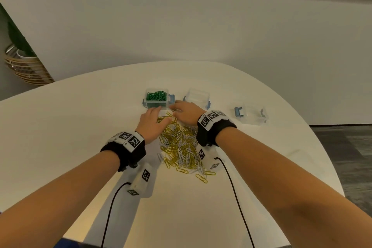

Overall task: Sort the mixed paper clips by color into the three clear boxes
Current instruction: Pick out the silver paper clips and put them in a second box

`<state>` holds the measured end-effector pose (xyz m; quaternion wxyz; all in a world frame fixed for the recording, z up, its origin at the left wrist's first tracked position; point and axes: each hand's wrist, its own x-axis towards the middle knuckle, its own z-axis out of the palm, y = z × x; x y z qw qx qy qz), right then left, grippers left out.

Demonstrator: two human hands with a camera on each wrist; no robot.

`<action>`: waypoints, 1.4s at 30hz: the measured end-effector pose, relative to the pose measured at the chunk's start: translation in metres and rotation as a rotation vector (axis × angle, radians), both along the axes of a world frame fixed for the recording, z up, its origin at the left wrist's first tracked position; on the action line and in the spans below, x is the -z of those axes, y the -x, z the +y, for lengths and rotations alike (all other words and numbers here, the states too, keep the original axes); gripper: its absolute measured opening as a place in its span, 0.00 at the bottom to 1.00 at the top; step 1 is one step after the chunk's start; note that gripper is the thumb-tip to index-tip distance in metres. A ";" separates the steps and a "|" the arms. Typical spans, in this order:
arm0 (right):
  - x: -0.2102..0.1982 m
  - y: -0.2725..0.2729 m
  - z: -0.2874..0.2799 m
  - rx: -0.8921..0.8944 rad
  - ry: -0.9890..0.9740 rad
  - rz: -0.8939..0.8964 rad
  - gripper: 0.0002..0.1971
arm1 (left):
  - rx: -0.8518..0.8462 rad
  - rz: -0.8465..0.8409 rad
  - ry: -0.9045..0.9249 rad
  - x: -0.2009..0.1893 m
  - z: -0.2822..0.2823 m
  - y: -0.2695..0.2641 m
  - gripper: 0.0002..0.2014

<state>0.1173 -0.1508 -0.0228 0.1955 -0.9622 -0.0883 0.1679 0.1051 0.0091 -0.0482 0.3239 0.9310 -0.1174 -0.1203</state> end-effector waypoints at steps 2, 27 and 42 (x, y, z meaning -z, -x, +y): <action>0.005 -0.006 0.004 -0.030 0.050 0.039 0.23 | -0.037 0.087 0.102 -0.001 -0.004 -0.001 0.38; 0.014 0.074 -0.067 0.238 -0.108 -0.040 0.16 | 0.288 -0.124 -0.212 0.000 -0.053 0.036 0.18; -0.029 0.110 -0.074 0.581 -1.215 0.362 0.15 | -0.235 0.941 1.177 -0.026 -0.059 0.066 0.17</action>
